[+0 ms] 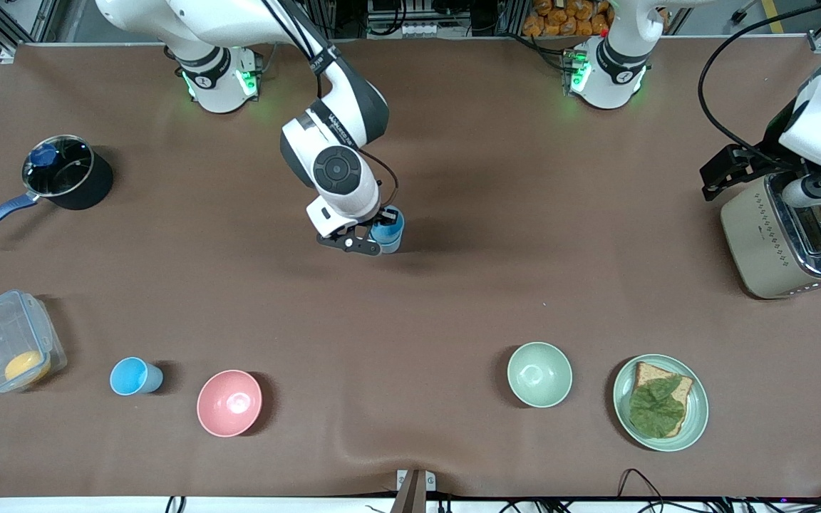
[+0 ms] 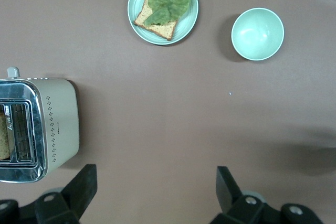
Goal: Stack blue cups with both arms
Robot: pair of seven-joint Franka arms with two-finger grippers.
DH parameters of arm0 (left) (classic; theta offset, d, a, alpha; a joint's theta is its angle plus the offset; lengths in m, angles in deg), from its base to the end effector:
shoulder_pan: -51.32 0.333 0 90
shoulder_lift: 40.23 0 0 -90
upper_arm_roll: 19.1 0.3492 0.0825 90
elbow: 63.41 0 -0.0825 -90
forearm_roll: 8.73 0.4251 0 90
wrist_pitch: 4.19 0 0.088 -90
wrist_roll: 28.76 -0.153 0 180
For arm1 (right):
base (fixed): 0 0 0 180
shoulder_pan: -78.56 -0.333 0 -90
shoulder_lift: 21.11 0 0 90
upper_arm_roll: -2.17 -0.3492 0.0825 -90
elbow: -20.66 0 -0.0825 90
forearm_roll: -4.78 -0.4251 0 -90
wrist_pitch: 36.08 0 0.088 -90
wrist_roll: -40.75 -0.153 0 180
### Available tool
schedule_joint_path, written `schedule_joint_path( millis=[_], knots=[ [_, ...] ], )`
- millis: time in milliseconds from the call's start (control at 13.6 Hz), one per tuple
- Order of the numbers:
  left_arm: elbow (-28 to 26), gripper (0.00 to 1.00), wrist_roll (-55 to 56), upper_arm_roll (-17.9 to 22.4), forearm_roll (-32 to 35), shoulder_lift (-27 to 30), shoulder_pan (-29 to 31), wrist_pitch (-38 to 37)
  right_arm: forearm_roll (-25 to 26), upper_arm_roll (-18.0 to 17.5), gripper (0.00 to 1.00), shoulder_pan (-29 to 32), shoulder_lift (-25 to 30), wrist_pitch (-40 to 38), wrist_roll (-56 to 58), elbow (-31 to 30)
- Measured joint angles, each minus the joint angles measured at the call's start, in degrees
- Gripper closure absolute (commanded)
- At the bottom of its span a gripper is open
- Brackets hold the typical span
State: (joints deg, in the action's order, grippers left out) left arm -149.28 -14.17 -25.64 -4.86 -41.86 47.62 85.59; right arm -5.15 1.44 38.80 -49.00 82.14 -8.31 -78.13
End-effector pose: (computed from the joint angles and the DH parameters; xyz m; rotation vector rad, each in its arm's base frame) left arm 0.5998 -0.0968 0.6317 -3.0840 -0.1198 -0.0816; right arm 0.5161 0.4610 0.2522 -3.0964 0.3797 0.3318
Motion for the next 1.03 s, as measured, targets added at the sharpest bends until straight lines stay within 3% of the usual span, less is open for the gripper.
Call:
schedule_joint_path(
  millis=[221,369,664,885,1033],
  knots=[
    [0.00,0.00,0.00,0.10,0.00,0.16,0.02,-0.38,0.03,0.80,0.00,0.30,0.61,-2.17,-0.12,2.01],
    [0.00,0.00,0.00,0.12,0.00,0.35,0.02,-1.34,0.12,1.54,0.00,2.68,2.34,-10.02,2.08,6.05],
    [0.01,0.00,0.00,0.19,0.00,1.13,0.04,-2.81,0.31,2.19,0.00,14.95,8.32,-24.00,21.04,10.76],
    [0.00,0.00,0.00,0.22,0.00,1.40,0.04,-3.51,4.49,2.41,0.00,25.65,12.54,-25.96,37.15,10.47],
    [0.02,0.00,0.00,0.25,-0.91,1.43,0.06,-3.69,7.95,2.44,0.00,29.94,14.84,-26.03,42.10,10.40]
  ],
)
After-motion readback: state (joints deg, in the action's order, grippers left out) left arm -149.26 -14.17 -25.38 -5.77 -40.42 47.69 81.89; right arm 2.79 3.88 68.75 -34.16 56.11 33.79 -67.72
